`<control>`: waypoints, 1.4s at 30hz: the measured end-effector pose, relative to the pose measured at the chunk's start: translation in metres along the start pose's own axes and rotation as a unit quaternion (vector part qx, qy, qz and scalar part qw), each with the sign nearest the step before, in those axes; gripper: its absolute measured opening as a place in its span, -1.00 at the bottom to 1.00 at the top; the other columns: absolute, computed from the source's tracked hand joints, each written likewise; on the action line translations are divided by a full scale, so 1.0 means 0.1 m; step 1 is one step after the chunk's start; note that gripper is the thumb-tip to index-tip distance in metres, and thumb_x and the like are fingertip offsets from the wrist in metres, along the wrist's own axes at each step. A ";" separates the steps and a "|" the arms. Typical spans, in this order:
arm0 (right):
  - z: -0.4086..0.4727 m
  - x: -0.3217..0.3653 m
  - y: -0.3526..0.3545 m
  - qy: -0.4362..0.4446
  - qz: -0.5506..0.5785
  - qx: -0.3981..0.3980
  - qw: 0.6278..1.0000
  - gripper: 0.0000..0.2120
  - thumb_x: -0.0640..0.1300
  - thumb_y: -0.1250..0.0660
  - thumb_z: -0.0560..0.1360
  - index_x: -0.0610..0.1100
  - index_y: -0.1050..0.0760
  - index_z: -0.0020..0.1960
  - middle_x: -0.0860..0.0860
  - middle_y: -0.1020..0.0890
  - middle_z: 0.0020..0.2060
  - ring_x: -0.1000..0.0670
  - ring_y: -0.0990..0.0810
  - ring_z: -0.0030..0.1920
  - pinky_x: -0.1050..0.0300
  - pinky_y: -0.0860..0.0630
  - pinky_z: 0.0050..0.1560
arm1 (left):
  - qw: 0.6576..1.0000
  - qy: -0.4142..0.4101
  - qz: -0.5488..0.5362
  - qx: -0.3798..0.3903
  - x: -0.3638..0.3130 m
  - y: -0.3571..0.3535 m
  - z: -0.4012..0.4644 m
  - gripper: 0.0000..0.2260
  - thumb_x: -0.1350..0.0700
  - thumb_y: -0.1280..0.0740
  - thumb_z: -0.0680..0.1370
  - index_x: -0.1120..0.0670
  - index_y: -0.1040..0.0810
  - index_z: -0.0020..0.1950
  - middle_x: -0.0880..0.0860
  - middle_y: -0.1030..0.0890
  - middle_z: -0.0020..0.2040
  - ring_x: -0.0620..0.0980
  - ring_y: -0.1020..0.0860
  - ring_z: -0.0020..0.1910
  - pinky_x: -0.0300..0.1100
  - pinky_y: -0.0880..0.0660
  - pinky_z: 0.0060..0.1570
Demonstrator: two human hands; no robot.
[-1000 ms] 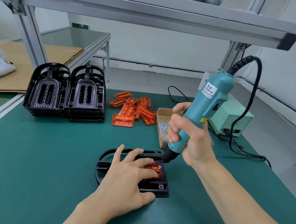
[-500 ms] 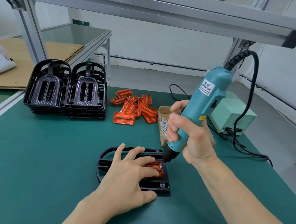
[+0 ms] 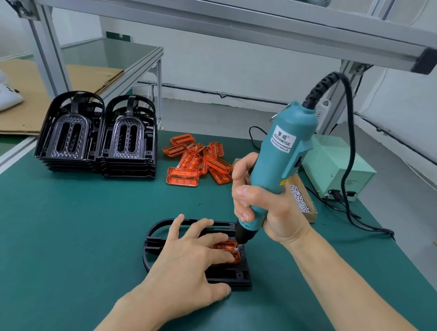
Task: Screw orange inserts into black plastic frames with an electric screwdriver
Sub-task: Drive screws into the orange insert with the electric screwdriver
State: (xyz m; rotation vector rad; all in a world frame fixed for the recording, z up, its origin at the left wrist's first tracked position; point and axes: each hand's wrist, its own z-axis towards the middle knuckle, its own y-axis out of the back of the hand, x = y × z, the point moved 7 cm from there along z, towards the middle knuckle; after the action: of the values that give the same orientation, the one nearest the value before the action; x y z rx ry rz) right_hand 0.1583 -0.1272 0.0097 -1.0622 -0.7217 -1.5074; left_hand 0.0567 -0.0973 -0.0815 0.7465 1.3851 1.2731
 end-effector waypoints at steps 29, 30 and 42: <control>-0.02 -0.01 0.06 -0.009 0.022 0.003 1.000 -0.85 -0.24 -0.33 0.28 -0.11 -0.51 -0.15 -0.07 -0.36 -0.52 0.05 -0.32 -0.60 0.21 -0.38 -0.43 | 0.999 0.013 -0.029 -0.004 0.02 -0.02 -0.01 -0.53 -0.30 -0.23 0.35 -0.34 -0.45 0.27 -0.36 -0.27 0.41 -0.29 0.11 0.46 -0.01 0.40 0.39; -0.02 -0.01 0.05 -0.011 0.024 0.007 1.000 -0.85 -0.24 -0.33 0.28 -0.12 -0.51 -0.15 -0.06 -0.36 -0.54 0.06 -0.32 -0.61 0.22 -0.38 -0.43 | 0.999 0.013 -0.029 -0.003 0.02 -0.02 -0.01 -0.53 -0.30 -0.23 0.36 -0.34 -0.45 0.27 -0.36 -0.26 0.41 -0.29 0.12 0.46 -0.01 0.40 0.39; 0.04 -0.08 -0.03 -0.040 0.002 0.042 0.998 -0.86 -0.24 -0.32 0.27 -0.11 -0.51 -0.18 -0.02 -0.41 -0.55 0.06 -0.34 -0.61 0.21 -0.42 -0.43 | 0.999 0.016 -0.034 0.001 0.02 -0.02 -0.01 -0.52 -0.30 -0.24 0.35 -0.35 -0.44 0.27 -0.36 -0.26 0.41 -0.29 0.12 0.46 0.00 0.39 0.41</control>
State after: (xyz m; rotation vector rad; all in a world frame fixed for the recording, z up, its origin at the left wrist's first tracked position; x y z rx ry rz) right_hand 0.1559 -0.1199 0.0044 -1.0648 -0.8322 -1.4244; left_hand 0.0554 -0.0966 -0.0837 0.6787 1.4253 1.2354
